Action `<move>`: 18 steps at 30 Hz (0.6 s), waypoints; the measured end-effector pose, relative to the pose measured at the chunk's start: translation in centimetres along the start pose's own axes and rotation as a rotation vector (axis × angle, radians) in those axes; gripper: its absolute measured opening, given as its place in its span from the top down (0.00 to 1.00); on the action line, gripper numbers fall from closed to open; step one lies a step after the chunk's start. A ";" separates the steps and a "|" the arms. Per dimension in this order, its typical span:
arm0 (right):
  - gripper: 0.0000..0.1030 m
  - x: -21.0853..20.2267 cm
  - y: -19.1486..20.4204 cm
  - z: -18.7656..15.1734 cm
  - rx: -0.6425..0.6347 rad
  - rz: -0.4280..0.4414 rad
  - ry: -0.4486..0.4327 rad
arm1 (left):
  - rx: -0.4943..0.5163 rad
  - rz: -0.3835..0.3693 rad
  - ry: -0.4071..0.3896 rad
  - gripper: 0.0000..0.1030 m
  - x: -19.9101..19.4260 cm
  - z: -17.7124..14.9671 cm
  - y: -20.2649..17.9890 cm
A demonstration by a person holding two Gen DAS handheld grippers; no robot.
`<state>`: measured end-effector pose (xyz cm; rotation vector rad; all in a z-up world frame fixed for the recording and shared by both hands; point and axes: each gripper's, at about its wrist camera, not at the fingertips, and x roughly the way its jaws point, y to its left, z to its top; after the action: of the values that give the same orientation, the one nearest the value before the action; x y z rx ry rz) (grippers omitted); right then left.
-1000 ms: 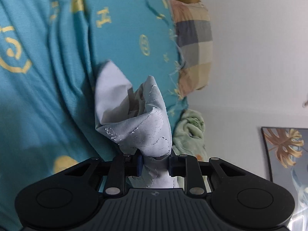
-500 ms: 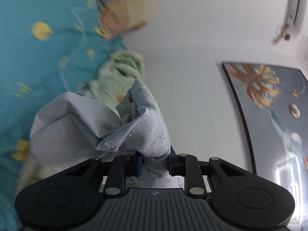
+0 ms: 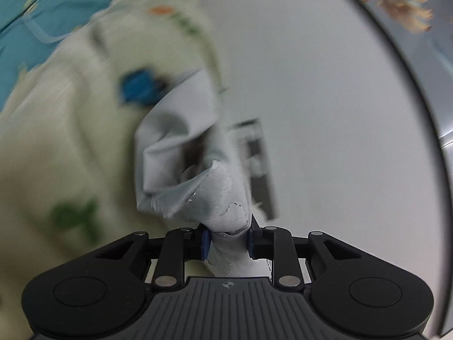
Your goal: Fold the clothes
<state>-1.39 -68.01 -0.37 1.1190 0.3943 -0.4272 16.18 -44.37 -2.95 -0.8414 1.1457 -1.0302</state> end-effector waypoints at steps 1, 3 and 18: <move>0.76 0.4 -0.4 -0.8 -0.001 -0.003 -0.007 | 0.008 0.025 0.015 0.72 0.3 -0.5 1.1; 0.74 1.2 -1.2 -2.5 -0.004 -0.010 -0.021 | 0.020 0.048 0.038 0.63 0.5 -0.6 2.0; 0.47 -8.8 5.1 -5.1 -0.377 -0.094 -0.188 | 0.653 0.283 -0.084 0.20 -10.1 -4.8 -10.8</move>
<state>-6.70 -60.29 6.12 0.6900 0.3448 -0.5127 8.39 -38.36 9.12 -0.1933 0.7532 -1.0288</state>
